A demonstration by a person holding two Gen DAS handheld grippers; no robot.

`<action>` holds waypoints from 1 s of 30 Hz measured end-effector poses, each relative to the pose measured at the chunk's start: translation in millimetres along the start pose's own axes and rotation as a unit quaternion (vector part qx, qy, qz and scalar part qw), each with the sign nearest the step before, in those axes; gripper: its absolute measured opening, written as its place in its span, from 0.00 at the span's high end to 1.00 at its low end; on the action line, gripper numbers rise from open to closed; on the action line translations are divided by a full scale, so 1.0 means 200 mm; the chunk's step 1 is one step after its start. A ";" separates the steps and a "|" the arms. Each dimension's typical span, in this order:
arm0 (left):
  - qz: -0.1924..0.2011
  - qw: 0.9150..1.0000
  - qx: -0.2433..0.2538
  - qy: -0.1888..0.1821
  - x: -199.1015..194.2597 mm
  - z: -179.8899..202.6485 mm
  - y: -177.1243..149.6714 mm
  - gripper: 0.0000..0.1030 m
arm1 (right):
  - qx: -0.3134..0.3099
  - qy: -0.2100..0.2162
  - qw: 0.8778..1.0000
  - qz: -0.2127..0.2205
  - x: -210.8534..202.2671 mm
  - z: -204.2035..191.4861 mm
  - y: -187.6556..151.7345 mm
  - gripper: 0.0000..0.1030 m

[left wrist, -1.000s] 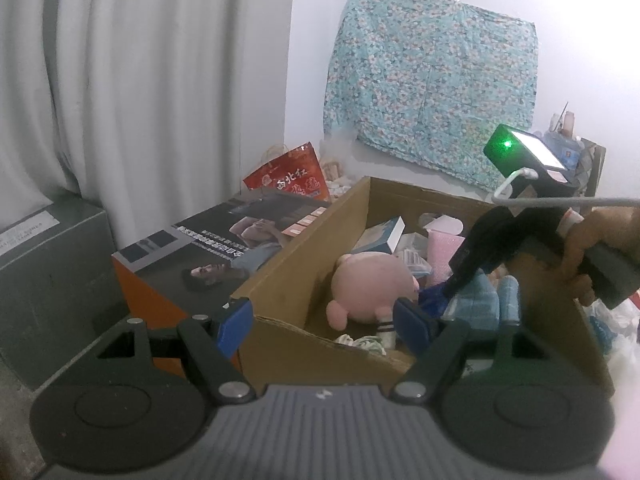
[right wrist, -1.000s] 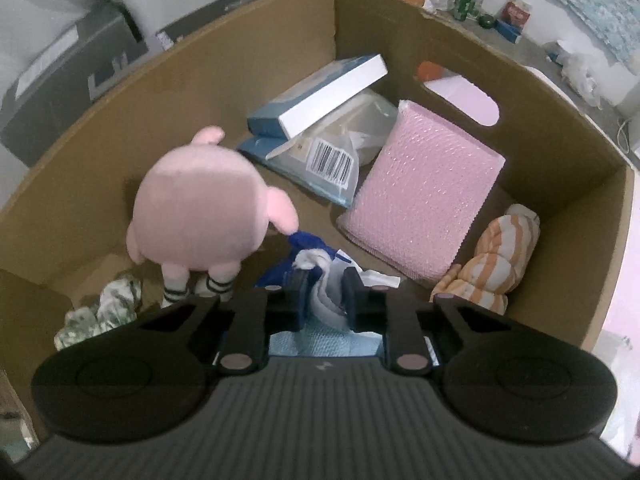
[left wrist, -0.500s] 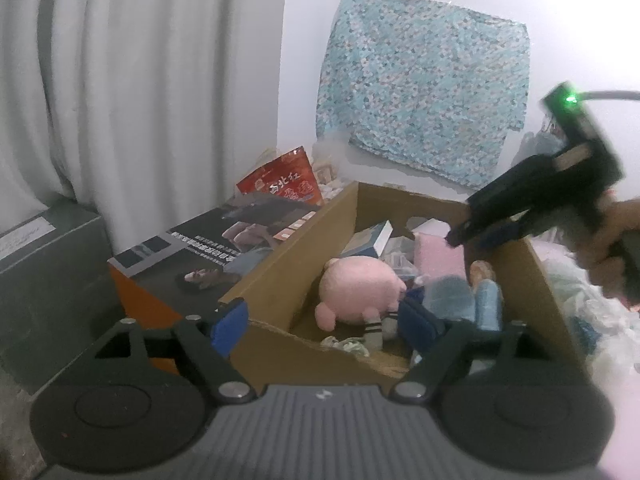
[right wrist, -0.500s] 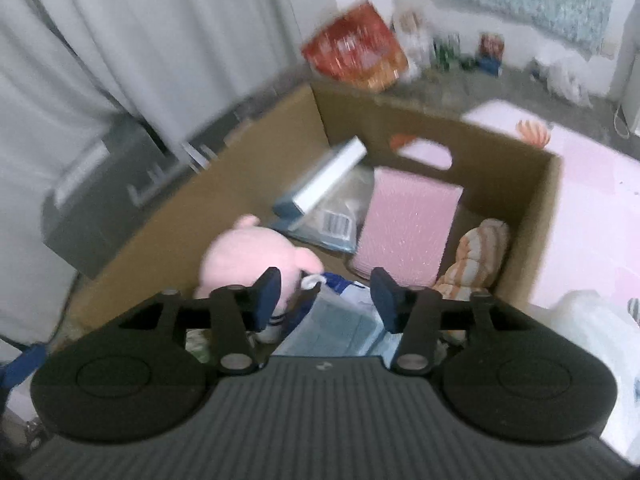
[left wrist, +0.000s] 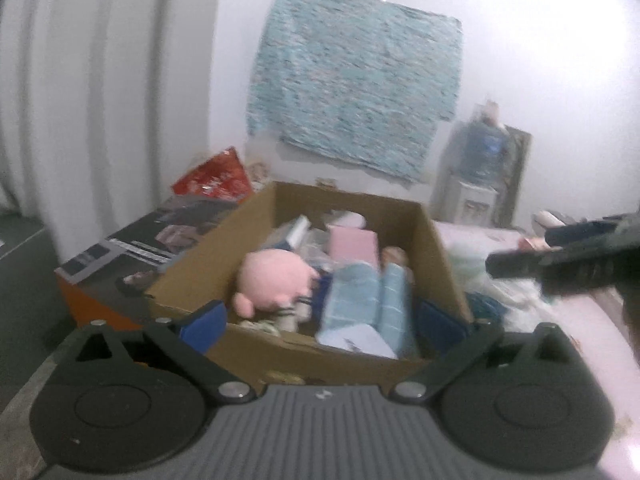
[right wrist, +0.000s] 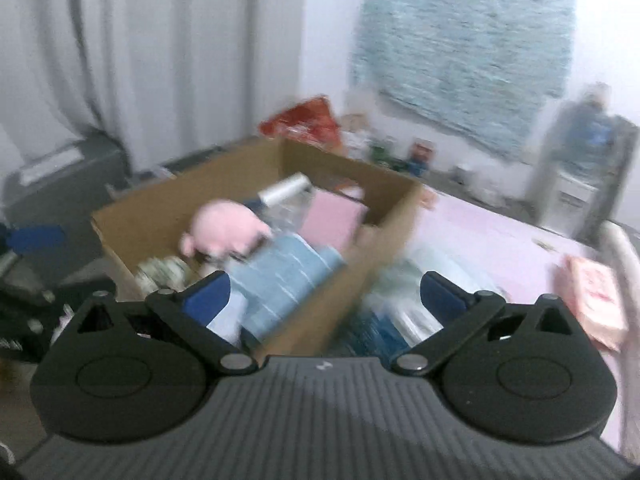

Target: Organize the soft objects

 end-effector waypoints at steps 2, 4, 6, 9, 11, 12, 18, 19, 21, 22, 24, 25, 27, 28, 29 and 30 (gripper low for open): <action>-0.004 1.000 0.007 -0.010 -0.01 0.06 -0.02 0.00 | 0.003 -0.025 1.000 -0.006 -0.02 0.01 -0.09 0.01; -0.010 1.000 0.011 -0.013 -0.01 0.11 -0.03 0.00 | 0.010 -0.043 0.999 -0.015 -0.03 0.02 -0.17 0.01; -0.017 1.000 0.013 -0.010 -0.01 0.15 -0.04 0.00 | 0.018 -0.063 0.998 -0.024 -0.03 0.03 -0.25 0.01; -0.030 0.999 0.025 -0.019 -0.01 0.20 -0.06 0.00 | 0.041 -0.086 0.995 -0.020 -0.06 0.07 -0.34 0.01; -0.037 0.999 0.027 -0.027 0.00 0.22 -0.07 0.00 | 0.068 -0.093 0.993 -0.011 -0.09 0.11 -0.39 0.01; -0.041 0.998 0.025 -0.027 0.01 0.22 -0.08 0.00 | 0.081 -0.097 0.992 -0.004 -0.11 0.13 -0.41 0.01; -0.069 0.996 0.001 -0.047 0.04 0.22 -0.10 0.00 | 0.130 -0.132 0.983 0.013 -0.19 0.23 -0.49 0.01; -0.069 0.996 -0.001 -0.057 0.04 0.22 -0.10 0.00 | 0.140 -0.130 0.982 0.007 -0.20 0.25 -0.50 0.01; -0.069 0.996 -0.002 -0.065 0.05 0.23 -0.11 0.00 | 0.163 -0.115 0.980 0.005 -0.22 0.27 -0.53 0.01; -0.068 0.996 0.000 -0.062 0.05 0.24 -0.11 0.00 | 0.171 -0.104 0.980 0.007 -0.23 0.27 -0.54 0.01; -0.062 0.997 0.015 -0.052 0.05 0.26 -0.11 0.00 | 0.193 -0.081 0.978 0.014 -0.24 0.28 -0.55 0.01; -0.060 0.997 0.027 -0.044 0.05 0.27 -0.11 0.00 | 0.201 -0.077 0.976 0.017 -0.25 0.27 -0.55 0.01; -0.057 0.997 0.044 -0.036 0.05 0.29 -0.11 0.00 | 0.209 -0.075 0.975 0.020 -0.26 0.27 -0.55 0.01; -0.057 0.997 0.045 -0.034 0.05 0.29 -0.11 0.00 | 0.209 -0.078 0.975 0.020 -0.26 0.27 -0.54 0.01; -0.058 0.997 0.042 -0.038 0.05 0.28 -0.11 0.00 | 0.208 -0.083 0.974 0.020 -0.26 0.26 -0.54 0.01; -0.061 0.996 0.039 -0.045 0.06 0.28 -0.12 0.00 | 0.208 -0.088 0.974 0.023 -0.26 0.26 -0.53 0.01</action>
Point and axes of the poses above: each gripper's, at about its wrist camera, not at the fingertips, and x roughly the way its jaws point, z to its right, y to its top, the point moved 6 cm from there along x, roughly the way its jaws point, and after that the axes turned 11 degrees about -z, right-handed, at the moved point
